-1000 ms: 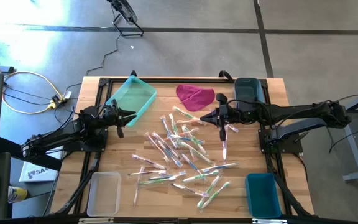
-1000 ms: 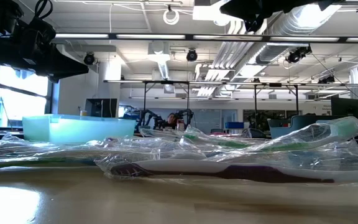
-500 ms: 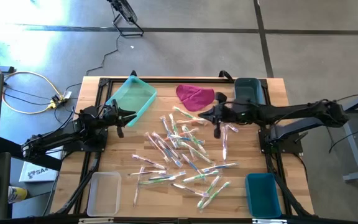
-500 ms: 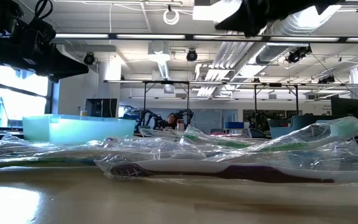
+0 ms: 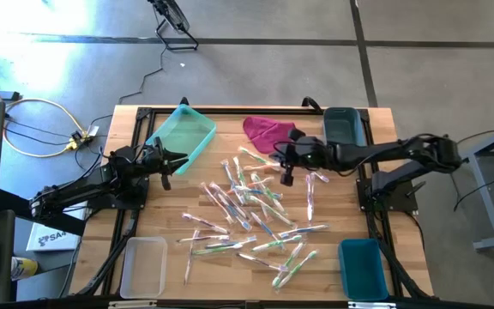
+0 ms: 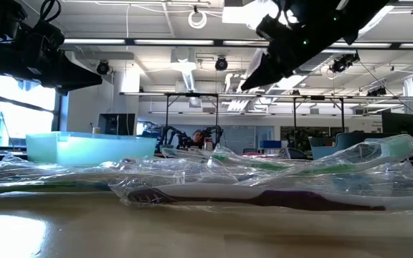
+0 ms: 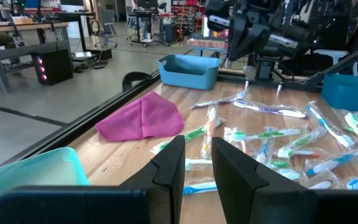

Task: Pick & Place Toothbrushes
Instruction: Put the orange toothbrush to the transparent bin

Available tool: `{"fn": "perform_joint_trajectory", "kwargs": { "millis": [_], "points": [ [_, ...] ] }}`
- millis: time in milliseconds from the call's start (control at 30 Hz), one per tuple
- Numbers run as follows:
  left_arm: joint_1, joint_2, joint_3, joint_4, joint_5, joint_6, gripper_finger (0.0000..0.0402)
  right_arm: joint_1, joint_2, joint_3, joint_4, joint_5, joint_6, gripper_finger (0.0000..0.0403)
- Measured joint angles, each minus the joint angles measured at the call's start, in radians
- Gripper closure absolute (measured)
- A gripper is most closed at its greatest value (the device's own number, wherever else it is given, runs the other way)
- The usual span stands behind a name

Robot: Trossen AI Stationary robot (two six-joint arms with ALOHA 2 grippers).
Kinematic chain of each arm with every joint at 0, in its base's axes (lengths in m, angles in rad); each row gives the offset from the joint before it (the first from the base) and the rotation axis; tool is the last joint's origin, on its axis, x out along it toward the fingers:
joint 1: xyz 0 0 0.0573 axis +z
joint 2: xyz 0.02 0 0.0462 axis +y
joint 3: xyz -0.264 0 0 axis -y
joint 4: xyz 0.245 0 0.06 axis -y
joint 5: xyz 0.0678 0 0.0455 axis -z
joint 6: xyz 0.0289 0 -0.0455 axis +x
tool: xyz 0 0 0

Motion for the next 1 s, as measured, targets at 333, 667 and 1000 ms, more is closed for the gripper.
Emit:
{"fn": "perform_joint_trajectory", "kwargs": {
  "millis": [333,667,1000],
  "points": [
    [0.000,0.000,0.000,0.000,0.000,0.000,0.0327,-0.007,0.054,0.000,-0.009,-0.002,0.008,0.0400],
    [0.000,0.000,0.000,0.000,0.000,0.000,0.0327,-0.004,0.094,0.000,-0.066,0.093,0.060,0.0400],
    [0.000,0.000,0.000,0.000,0.000,0.000,0.0327,-0.004,0.093,0.000,-0.099,0.101,0.076,0.0360]
  ]
}}
